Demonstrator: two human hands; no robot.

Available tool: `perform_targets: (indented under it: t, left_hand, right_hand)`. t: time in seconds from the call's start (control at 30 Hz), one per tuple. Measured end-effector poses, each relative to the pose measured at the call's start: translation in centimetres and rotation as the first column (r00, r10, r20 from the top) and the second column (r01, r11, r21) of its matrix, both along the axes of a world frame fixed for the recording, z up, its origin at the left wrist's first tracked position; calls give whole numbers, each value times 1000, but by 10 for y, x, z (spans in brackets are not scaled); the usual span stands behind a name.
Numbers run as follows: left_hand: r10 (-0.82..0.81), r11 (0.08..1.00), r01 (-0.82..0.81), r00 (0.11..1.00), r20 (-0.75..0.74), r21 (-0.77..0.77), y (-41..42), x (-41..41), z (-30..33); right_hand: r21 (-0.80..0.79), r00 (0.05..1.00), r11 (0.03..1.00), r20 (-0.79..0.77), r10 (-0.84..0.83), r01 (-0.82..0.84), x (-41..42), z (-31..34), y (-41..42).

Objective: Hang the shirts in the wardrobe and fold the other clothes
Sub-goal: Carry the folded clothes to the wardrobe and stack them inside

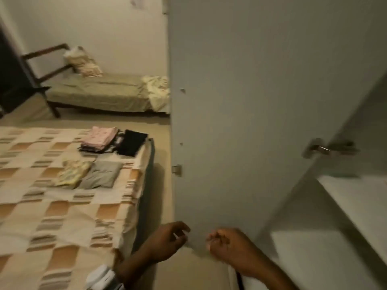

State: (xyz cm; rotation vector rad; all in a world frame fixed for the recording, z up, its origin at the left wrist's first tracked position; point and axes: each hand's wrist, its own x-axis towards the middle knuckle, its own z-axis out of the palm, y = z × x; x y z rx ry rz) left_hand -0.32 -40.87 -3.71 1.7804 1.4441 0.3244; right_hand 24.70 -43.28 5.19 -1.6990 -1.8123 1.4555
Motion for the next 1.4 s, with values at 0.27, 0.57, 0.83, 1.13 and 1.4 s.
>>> perform_targets:
  t: [0.27, 0.57, 0.83, 1.13, 1.4]
  left_hand:
    - [725, 687, -724, 677, 128, -64, -66, -274, -91]
    - [940, 329, -888, 277, 198, -320, -112, -381, -101]
    - [976, 143, -855, 40, 213, -498, -98, -421, -114]
    - [993, -6, -797, -76, 90, -603, 47, -457, -143]
    - [996, -75, -676, -81, -28, -733, 218, -493, -259]
  right_hand:
    - [-288, 965, 929, 53, 258, -233, -217, -90, 46]
    - [-385, 911, 848, 40, 410, -365, -405, -120, 97]
    - [-498, 922, 788, -61, 383, -361, -493, -158, 146]
    - [-529, 964, 812, -46, 263, -247, -583, -260, 320]
    - [-250, 933, 915, 94, 347, -315, -649, -384, 526]
